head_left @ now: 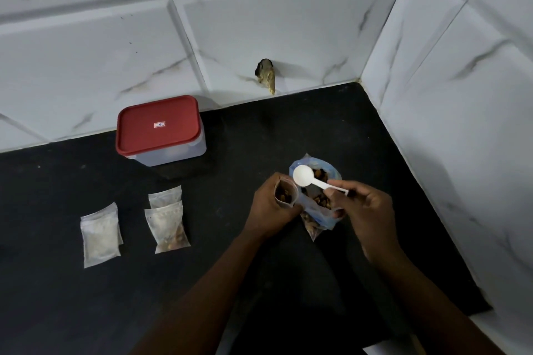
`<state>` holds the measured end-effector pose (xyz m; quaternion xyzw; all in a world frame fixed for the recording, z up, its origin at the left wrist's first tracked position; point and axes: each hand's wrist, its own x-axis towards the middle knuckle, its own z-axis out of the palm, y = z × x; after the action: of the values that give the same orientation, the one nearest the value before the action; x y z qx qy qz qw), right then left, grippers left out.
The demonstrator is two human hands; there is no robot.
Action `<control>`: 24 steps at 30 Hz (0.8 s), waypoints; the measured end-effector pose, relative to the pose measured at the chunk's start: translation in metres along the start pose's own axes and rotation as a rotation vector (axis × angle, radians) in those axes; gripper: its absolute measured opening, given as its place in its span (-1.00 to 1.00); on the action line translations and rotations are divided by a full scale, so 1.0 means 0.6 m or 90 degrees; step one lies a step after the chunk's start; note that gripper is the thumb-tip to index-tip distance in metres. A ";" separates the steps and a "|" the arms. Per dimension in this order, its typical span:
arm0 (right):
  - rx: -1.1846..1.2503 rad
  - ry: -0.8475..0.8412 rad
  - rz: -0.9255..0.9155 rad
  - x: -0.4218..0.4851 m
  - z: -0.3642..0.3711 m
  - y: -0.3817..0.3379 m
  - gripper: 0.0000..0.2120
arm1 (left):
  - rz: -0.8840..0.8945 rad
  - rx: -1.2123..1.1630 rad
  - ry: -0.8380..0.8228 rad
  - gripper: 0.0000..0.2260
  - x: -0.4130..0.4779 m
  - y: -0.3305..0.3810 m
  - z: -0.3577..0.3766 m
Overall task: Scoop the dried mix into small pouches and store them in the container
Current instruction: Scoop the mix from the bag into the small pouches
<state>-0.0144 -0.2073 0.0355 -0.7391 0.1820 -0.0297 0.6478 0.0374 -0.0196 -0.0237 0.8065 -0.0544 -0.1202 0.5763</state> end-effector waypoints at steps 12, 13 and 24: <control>-0.426 -0.041 -0.133 0.057 -0.028 0.029 -0.85 | -0.023 0.002 0.024 -0.50 -0.012 -0.013 -0.002; -0.435 -0.054 -0.135 0.058 -0.021 0.031 -0.85 | -0.028 0.004 0.027 -0.51 -0.013 -0.014 -0.002; -0.204 -0.078 0.255 0.087 0.015 0.024 -0.90 | -0.101 0.020 -0.010 -0.53 -0.008 -0.014 -0.009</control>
<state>0.0335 -0.2160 0.0099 -0.7820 0.2877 0.1736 0.5250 0.0334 -0.0109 -0.0296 0.8164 0.0030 -0.1706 0.5517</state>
